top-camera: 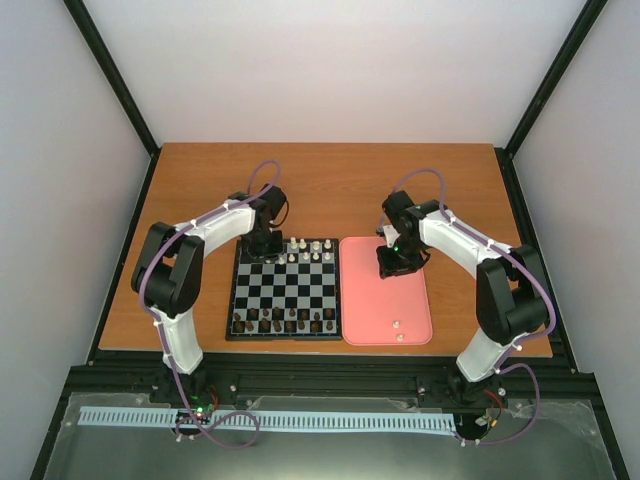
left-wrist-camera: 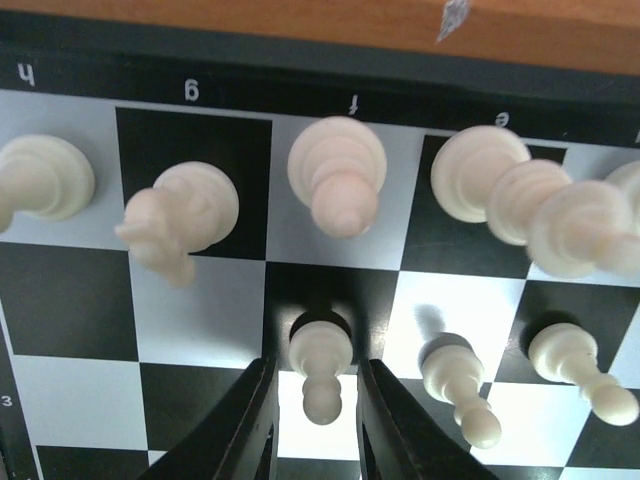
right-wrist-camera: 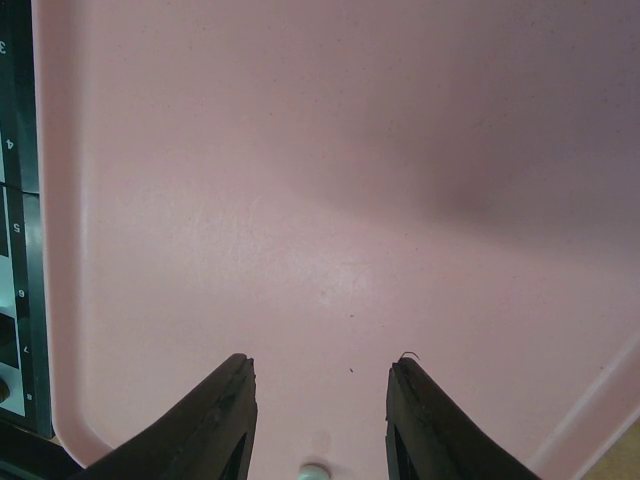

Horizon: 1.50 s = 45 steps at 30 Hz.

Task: Set up the chess pieces on the board
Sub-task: Place the chess piece on the chessboard.

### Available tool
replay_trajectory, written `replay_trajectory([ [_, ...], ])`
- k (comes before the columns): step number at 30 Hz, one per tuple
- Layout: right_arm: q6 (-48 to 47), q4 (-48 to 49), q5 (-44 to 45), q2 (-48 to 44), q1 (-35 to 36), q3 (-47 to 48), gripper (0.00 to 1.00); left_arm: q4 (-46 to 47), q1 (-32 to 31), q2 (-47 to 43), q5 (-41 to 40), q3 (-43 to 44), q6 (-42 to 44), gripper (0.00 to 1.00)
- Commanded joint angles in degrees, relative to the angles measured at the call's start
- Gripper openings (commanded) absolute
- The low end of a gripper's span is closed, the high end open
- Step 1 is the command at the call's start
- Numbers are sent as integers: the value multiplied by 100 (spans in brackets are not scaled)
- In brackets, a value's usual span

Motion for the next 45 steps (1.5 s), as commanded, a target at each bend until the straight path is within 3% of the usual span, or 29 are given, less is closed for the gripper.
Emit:
replay_trajectory([
  [1,-72,59,-62,66,-69,73,37,30,34,-186,79,-40,-89,25],
  [24,-95,61,-85,77,-62,66,37,99,34,141,63,142,-141,18],
  [45,-107,64,-116,111,-67,61,37,12,34,182,-79,198,-54,17],
])
